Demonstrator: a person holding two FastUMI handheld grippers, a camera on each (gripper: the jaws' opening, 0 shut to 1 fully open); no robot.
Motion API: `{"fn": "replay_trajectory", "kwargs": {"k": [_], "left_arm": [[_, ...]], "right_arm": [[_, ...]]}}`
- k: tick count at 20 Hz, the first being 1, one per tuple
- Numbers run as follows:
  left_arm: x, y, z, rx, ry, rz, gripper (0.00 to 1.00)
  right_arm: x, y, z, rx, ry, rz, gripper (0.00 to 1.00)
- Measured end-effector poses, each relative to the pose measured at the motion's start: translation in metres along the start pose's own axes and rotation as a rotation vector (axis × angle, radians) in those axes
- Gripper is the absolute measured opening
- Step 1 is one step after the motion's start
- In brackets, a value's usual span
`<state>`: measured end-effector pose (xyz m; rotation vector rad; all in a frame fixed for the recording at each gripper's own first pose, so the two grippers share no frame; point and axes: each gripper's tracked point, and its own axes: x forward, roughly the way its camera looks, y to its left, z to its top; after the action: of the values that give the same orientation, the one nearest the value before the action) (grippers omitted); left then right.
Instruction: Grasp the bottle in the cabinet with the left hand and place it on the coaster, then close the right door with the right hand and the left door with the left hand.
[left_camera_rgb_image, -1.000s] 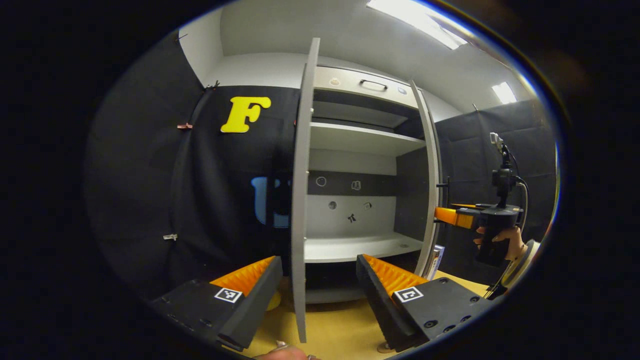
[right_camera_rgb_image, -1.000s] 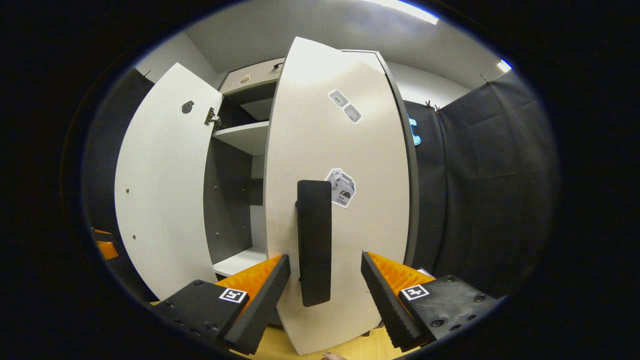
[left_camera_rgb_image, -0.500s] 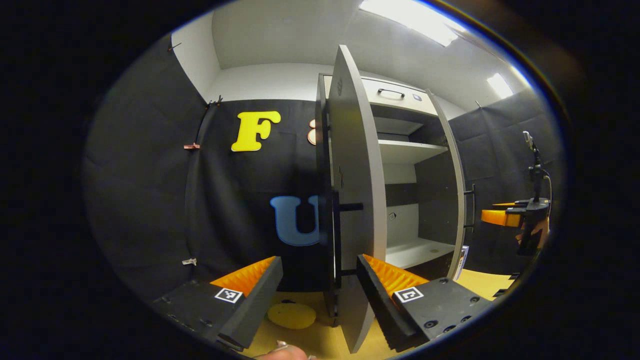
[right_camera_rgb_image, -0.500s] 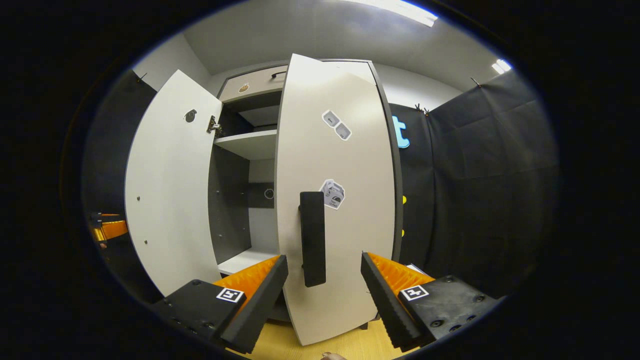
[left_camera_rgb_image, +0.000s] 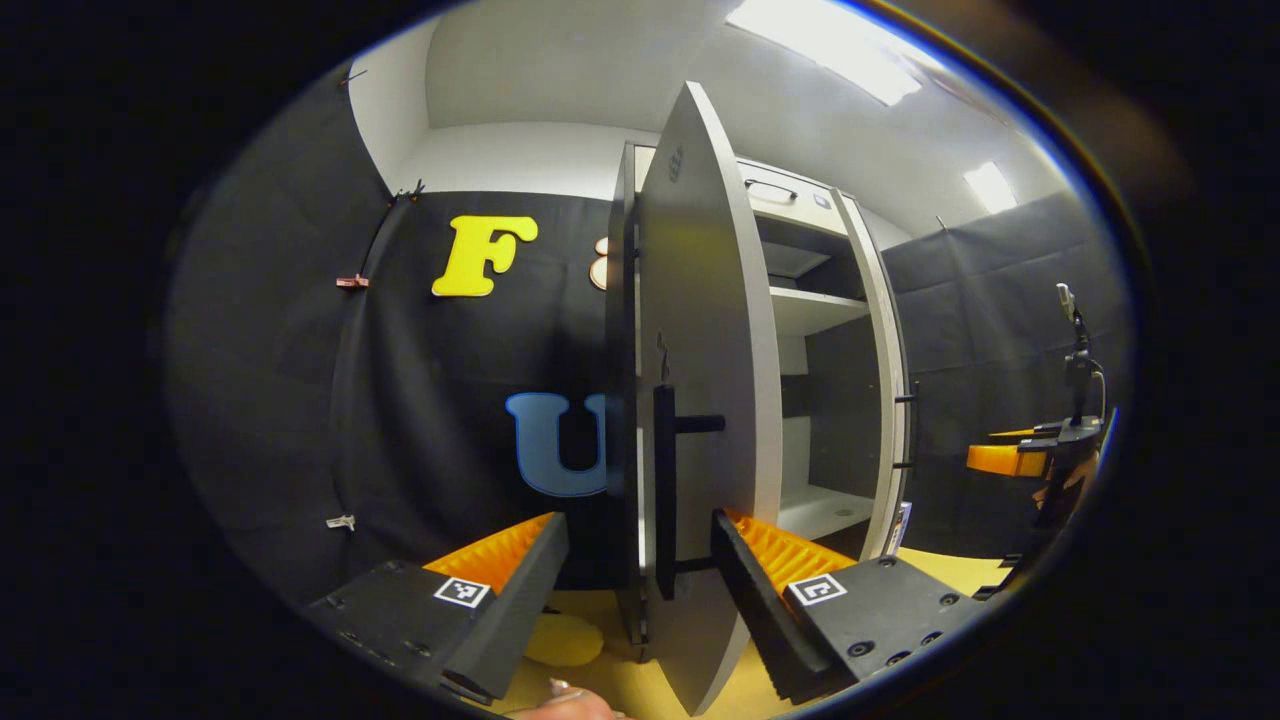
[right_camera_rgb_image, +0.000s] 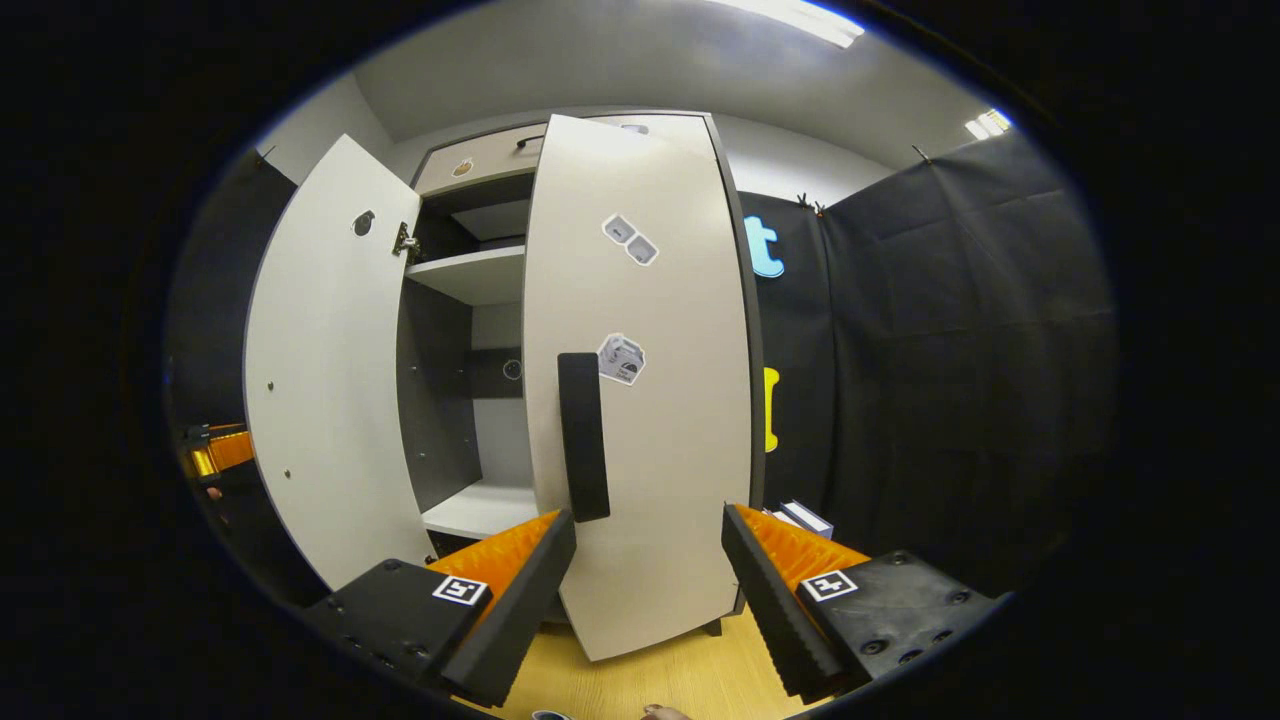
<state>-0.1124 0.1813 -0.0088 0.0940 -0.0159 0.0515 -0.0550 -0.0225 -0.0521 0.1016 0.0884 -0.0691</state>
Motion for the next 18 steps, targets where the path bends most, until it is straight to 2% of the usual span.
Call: {"fn": "replay_trajectory", "kwargs": {"k": [6, 10, 14, 18], "left_arm": [[0.019, -0.049, -0.003, -0.040, 0.002, -0.063, 0.93], [0.035, -0.078, -0.004, -0.037, -0.005, -0.039, 0.93], [0.060, -0.118, -0.013, -0.060, 0.003, -0.061, 0.93], [0.073, -0.150, -0.019, 0.002, 0.029, -0.065, 0.93]], "right_arm": [[0.013, -0.002, 0.006, -0.019, -0.024, 0.049, 0.97], [0.034, -0.012, 0.012, -0.055, -0.037, 0.089, 0.97], [0.052, -0.022, 0.019, -0.045, -0.042, 0.136, 0.98], [0.059, -0.038, 0.020, -0.037, -0.043, 0.141, 0.97]]}}
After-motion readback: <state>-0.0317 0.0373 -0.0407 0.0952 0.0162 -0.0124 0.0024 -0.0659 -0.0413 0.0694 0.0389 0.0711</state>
